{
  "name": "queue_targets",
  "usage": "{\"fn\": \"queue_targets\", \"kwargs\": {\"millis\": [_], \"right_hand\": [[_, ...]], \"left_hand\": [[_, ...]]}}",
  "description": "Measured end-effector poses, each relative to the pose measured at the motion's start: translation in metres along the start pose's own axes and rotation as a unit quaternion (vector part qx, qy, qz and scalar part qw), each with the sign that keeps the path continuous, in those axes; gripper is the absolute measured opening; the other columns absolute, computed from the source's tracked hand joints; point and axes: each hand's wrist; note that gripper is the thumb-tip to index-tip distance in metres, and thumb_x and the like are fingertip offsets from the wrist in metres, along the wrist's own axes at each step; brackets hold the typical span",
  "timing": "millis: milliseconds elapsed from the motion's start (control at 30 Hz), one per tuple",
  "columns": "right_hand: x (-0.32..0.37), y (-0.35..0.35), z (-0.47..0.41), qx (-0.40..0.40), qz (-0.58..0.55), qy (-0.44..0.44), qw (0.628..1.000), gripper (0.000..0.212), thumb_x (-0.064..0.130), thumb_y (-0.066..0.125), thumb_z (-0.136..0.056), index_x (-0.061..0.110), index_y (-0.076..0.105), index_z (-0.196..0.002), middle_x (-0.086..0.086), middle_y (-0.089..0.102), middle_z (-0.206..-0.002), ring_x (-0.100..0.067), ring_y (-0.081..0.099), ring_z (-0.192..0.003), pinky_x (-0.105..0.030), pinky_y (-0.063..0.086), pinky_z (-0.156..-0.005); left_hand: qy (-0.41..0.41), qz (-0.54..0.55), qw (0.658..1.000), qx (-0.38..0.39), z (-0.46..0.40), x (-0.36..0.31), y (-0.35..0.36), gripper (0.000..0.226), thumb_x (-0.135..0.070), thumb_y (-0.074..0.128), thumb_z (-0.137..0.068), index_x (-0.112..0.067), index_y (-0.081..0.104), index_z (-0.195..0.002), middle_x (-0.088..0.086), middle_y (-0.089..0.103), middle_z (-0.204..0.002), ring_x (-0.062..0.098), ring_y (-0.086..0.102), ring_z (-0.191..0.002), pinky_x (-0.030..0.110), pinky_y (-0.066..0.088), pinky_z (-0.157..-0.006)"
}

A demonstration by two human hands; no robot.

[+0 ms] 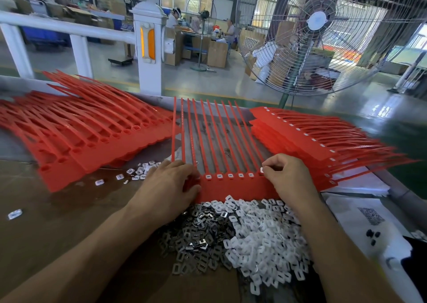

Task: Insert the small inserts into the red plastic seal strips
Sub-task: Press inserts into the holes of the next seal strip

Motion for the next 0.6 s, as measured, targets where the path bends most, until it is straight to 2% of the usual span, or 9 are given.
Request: {"fn": "queue_targets", "kwargs": {"millis": [133, 267, 367, 433, 533, 600], "right_hand": [[-0.0022, -0.0004, -0.0003, 0.033, 0.010, 0.010, 0.999, 0.009, 0.020, 0.071, -0.095, 0.025, 0.078, -0.094, 0.018, 0.071, -0.091, 0.005, 0.064, -0.073, -0.006, 0.041, -0.057], [-0.0005, 0.0026, -0.0019, 0.032, 0.021, 0.011, 0.999, 0.011, 0.021, 0.070, -0.095, 0.026, 0.080, -0.095, 0.018, 0.072, -0.089, 0.004, 0.064, -0.075, -0.011, 0.042, -0.060], [0.0004, 0.0037, -0.0025, 0.032, 0.041, 0.010, 0.999, 0.013, 0.019, 0.070, -0.094, 0.026, 0.080, -0.091, 0.017, 0.072, -0.080, 0.009, 0.061, -0.059, -0.014, 0.039, -0.054], [0.0017, 0.0045, -0.0023, 0.036, 0.058, 0.003, 0.998, 0.015, 0.018, 0.069, -0.093, 0.026, 0.081, -0.091, 0.016, 0.073, -0.079, 0.007, 0.062, -0.058, -0.017, 0.043, -0.053], [0.0025, 0.0051, 0.0006, 0.038, 0.087, -0.006, 0.995, 0.016, 0.018, 0.068, -0.094, 0.023, 0.082, -0.101, 0.013, 0.076, -0.089, -0.002, 0.067, -0.068, -0.025, 0.056, -0.066], [0.0011, 0.0052, 0.0031, 0.048, 0.119, -0.015, 0.992, 0.022, 0.021, 0.066, -0.095, 0.022, 0.081, -0.111, 0.006, 0.079, -0.105, 0.001, 0.062, -0.065, -0.024, 0.052, -0.065]], "left_hand": [[0.002, 0.002, 1.000, 0.002, 0.0003, 0.0003, 0.0000, 0.028, -0.050, 0.060, -0.094, -0.039, 0.061, -0.120, -0.018, 0.059, -0.120, 0.010, 0.047, -0.115, 0.039, 0.038, -0.106], [0.004, 0.003, 1.000, -0.001, 0.0006, -0.0004, -0.0004, 0.027, -0.049, 0.060, -0.094, -0.039, 0.062, -0.119, -0.018, 0.059, -0.119, 0.010, 0.048, -0.114, 0.040, 0.039, -0.105], [0.004, 0.004, 1.000, -0.001, 0.0007, -0.0008, -0.0007, 0.027, -0.049, 0.059, -0.094, -0.038, 0.062, -0.119, -0.018, 0.059, -0.119, 0.010, 0.048, -0.114, 0.040, 0.039, -0.105], [0.004, 0.003, 1.000, -0.001, 0.0008, -0.0006, -0.0011, 0.028, -0.049, 0.059, -0.094, -0.039, 0.061, -0.120, -0.018, 0.059, -0.120, 0.009, 0.047, -0.114, 0.039, 0.038, -0.106], [0.004, 0.002, 1.000, 0.002, 0.0008, -0.0005, -0.0010, 0.028, -0.050, 0.059, -0.094, -0.039, 0.061, -0.120, -0.018, 0.059, -0.120, 0.009, 0.047, -0.114, 0.039, 0.038, -0.106], [0.003, 0.000, 1.000, 0.002, 0.0008, -0.0003, -0.0014, 0.029, -0.049, 0.059, -0.094, -0.038, 0.062, -0.121, -0.018, 0.059, -0.120, 0.010, 0.048, -0.115, 0.039, 0.038, -0.106]]}}
Point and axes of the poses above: each hand's wrist, its own z-axis away from the middle knuckle, its own y-axis out of the palm, x = y × z
